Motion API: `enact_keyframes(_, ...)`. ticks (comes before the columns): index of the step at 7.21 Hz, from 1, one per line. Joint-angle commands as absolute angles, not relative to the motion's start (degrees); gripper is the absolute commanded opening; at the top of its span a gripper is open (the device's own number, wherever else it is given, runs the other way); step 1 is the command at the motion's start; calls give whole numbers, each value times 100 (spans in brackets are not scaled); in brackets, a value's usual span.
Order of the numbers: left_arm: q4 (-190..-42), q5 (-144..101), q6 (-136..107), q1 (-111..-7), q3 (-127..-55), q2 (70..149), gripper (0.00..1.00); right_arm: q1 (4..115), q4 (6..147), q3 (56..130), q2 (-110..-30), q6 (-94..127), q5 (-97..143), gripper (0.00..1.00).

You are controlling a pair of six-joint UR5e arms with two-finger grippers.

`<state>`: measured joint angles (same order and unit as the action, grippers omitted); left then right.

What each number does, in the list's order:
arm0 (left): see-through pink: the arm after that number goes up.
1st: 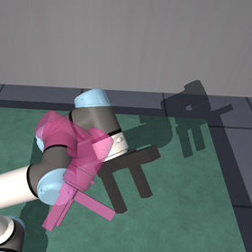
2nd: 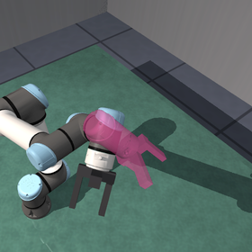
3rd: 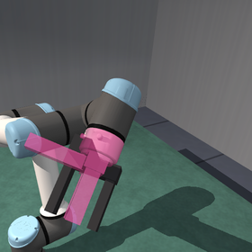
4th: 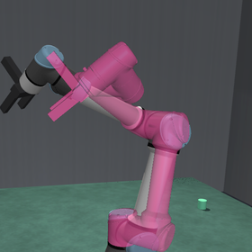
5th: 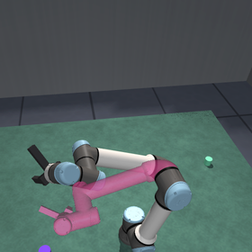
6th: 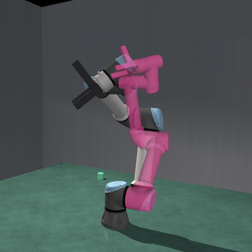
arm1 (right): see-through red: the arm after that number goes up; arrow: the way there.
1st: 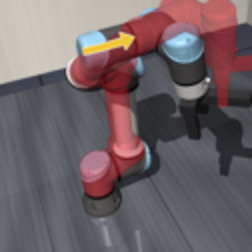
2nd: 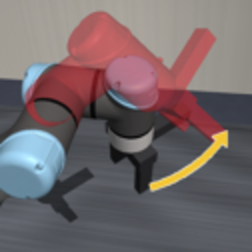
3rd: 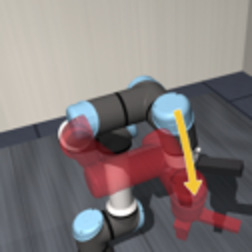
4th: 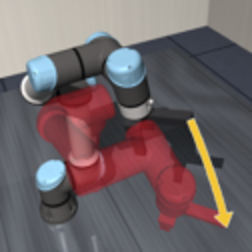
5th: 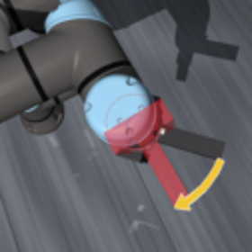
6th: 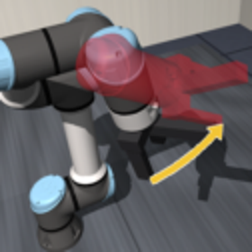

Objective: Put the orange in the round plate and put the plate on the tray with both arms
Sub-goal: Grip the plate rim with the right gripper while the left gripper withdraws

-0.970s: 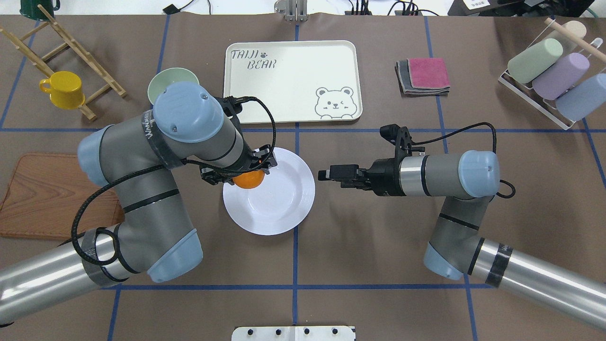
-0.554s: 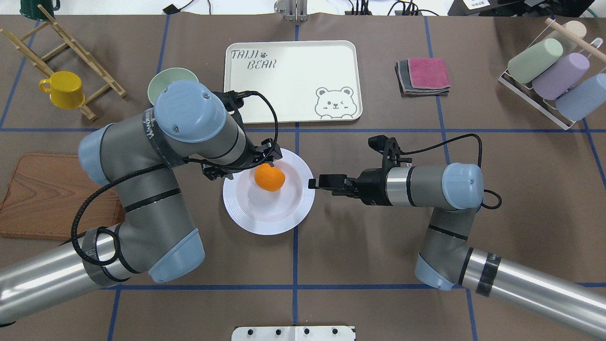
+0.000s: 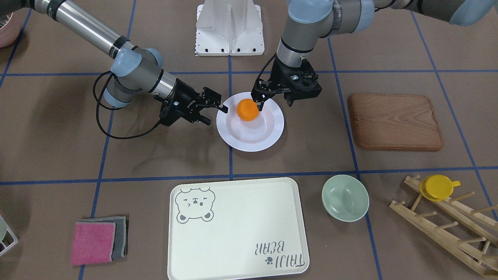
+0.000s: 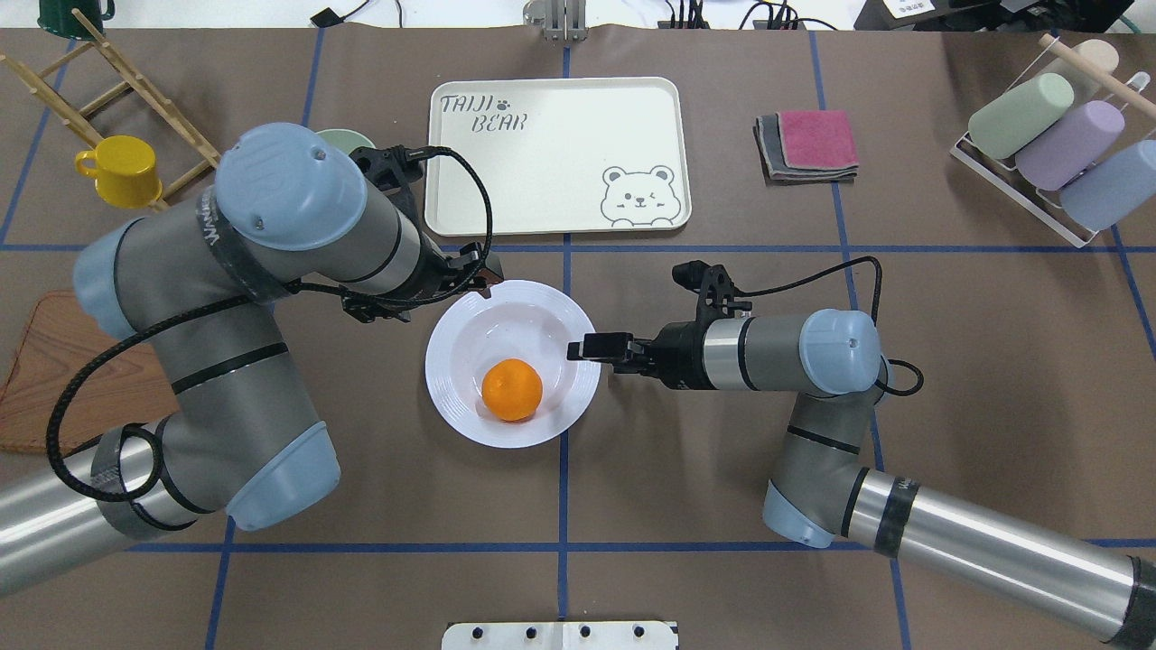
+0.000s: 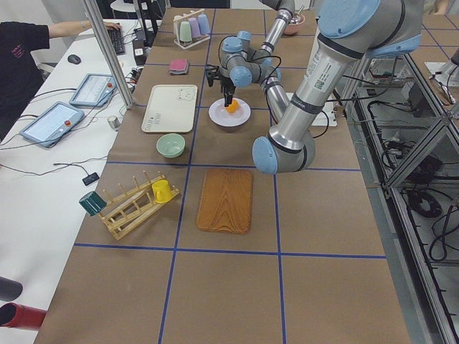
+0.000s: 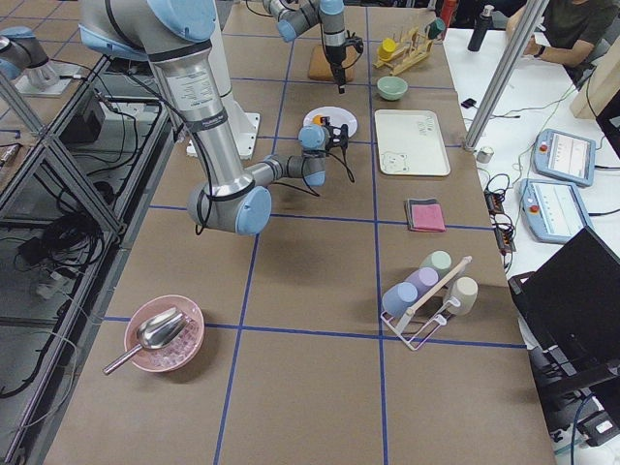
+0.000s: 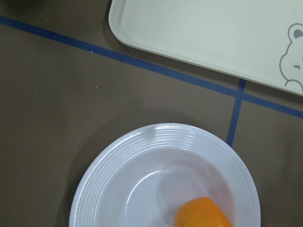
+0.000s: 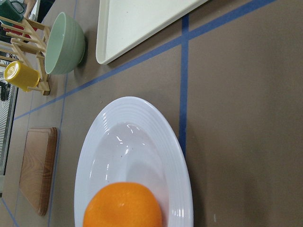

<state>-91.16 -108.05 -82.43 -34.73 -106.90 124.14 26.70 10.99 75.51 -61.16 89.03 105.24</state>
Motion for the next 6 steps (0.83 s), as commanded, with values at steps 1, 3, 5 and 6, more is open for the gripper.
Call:
enact_keyframes(1,-9114,-10872,-8191,-3533,-10758,12349,99,2637,1213,7532,-5994,8921,10521,92)
enact_keyframes(3,-9114,-10890,-8139,-3577,-10801,12270,98,2540,1213,7524,-5968,8921,10302,86)
enact_keyframes(5,-9114,-10994,-8086,-3665,-10854,12235,98,2453,1213,7506,-5950,8921,10213,86)
enact_keyframes(6,-9114,-11056,-8060,-3735,-10863,12208,98,2365,1213,7419,-5794,8921,10100,86)
